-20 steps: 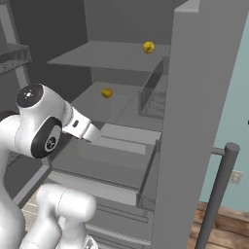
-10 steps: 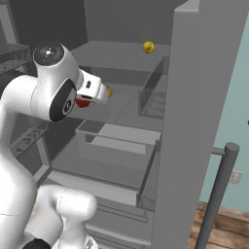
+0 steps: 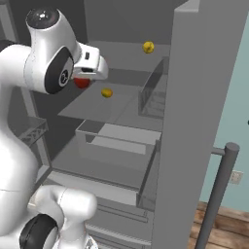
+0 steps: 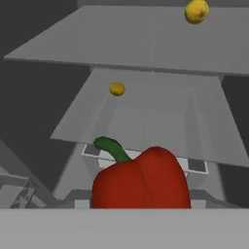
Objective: Place the bell pepper in the correct fridge rack based on whether it is a fruit or vegetable. Finally, close the fridge door.
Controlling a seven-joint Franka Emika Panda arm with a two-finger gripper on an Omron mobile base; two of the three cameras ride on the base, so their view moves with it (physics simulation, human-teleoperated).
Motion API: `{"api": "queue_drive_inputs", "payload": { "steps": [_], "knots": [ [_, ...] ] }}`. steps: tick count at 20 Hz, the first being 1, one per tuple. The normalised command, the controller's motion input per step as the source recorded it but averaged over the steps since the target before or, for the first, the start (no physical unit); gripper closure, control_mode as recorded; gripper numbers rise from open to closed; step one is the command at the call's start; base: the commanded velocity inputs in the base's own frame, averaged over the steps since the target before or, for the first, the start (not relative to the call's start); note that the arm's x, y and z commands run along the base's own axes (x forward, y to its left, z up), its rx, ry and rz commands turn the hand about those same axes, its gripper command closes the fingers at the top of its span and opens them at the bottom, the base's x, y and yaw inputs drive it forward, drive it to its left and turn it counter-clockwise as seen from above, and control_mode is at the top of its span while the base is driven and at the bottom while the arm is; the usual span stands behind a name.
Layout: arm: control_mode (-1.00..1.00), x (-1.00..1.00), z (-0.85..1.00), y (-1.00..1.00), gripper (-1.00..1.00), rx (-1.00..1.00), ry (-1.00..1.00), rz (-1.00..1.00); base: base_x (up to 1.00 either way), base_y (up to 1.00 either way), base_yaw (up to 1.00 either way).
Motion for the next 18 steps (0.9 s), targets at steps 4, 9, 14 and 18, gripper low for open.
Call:
{"api": "queue_drive_inputs", "payload": {
  "steps": [4, 9, 14, 18],
  "knots": [
    [-1.0, 0.45, -0.06, 0.0, 1.0, -0.07, -0.13, 0.02, 0.0, 0.0, 0.0],
    [-1.0, 0.75, 0.07, 0.0, 1.0, -0.03, -0.11, 0.0, 0.0, 0.0, 0.0],
    [-1.0, 0.92, 0.05, 0.0, 1.0, 0.0, 0.0, 0.0, 0.0, 0.0, 0.0],
    [-1.0, 0.83, 0.0, 0.0, 1.0, 0.0, 0.0, 0.0, 0.0, 0.0, 0.0]
  ]
}}
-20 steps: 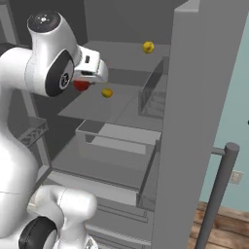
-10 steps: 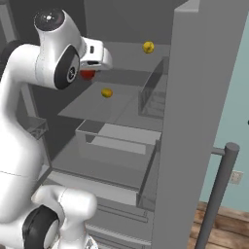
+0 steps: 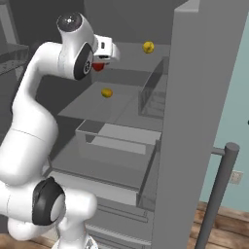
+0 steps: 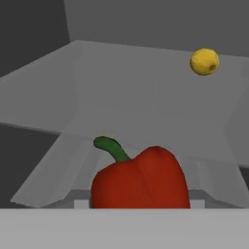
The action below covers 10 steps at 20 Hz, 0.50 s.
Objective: Place the bell pepper in the correct fridge rack based on whether it is a fruit or vegetable. Finally, close the fridge door.
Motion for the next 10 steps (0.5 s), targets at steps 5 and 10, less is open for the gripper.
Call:
{"api": "queue_drive_inputs", "payload": {
  "steps": [5, 10],
  "knots": [
    [-1.0, 0.77, 0.0, 0.0, 1.0, 0.0, 0.0, 0.0, 0.0, 0.0, 0.0],
    [-1.0, 0.66, -0.12, 0.0, 1.0, 0.0, 0.0, 0.0, 0.0, 0.0, 0.0]
  ]
}}
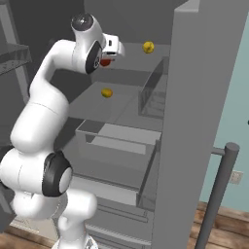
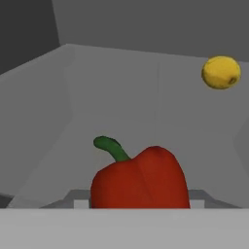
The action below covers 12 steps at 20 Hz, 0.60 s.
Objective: Place the bell pepper in the correct fridge rack based on whether it is a fruit or vegetable. Finally, close the fridge door.
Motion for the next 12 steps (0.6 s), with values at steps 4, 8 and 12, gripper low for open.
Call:
{"api": "queue_drive_inputs", "payload": {
  "steps": [4, 8, 12],
  "knots": [
    [-1.0, 0.72, -0.02, 0.0, 1.0, 0.0, 0.0, 0.0, 0.0, 0.0, 0.0],
    [-1.0, 0.7, -0.05, 0.0, 1.0, 0.0, 0.01, 0.0, 0.0, 0.0, 0.0],
    [-1.0, 0.6, -0.18, 0.0, 1.0, 0.0, 0.06, 0.0, 0.0, 0.0, 0.0]
  ]
}}
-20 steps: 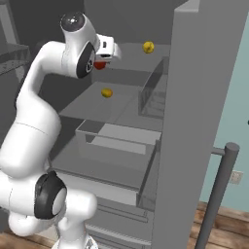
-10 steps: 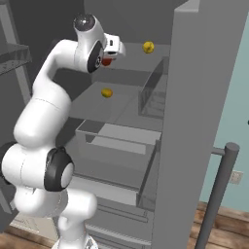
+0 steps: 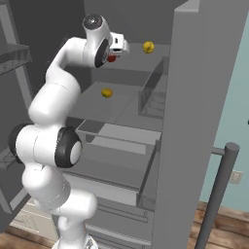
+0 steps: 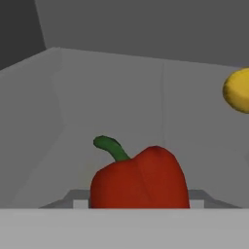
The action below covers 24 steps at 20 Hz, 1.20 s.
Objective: Place the bell pepper in the correct fridge rack based on whether it is a fruit or vegetable. Finally, close the fridge door.
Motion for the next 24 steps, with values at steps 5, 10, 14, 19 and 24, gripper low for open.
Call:
{"api": "queue_drive_inputs", "payload": {
  "steps": [5, 10, 14, 19, 24],
  "knots": [
    [-1.0, 0.6, -0.23, 0.0, 1.0, -0.01, 0.09, 0.0, 0.0, 0.0, 0.0],
    [-1.0, 0.54, -0.27, 0.0, 1.0, -0.06, 0.04, 0.0, 0.0, 0.0, 0.0],
    [-1.0, 0.06, -0.26, 0.0, -1.0, -0.12, 0.0, 0.03, 0.0, 0.0, 0.0],
    [-1.0, 0.0, -0.12, 0.0, -1.0, -0.14, -0.07, 0.03, 0.0, 0.0, 0.0],
    [-1.0, -0.11, 0.0, 0.0, -1.0, -0.11, -0.17, 0.01, 0.0, 0.0, 0.0]
  ]
}}
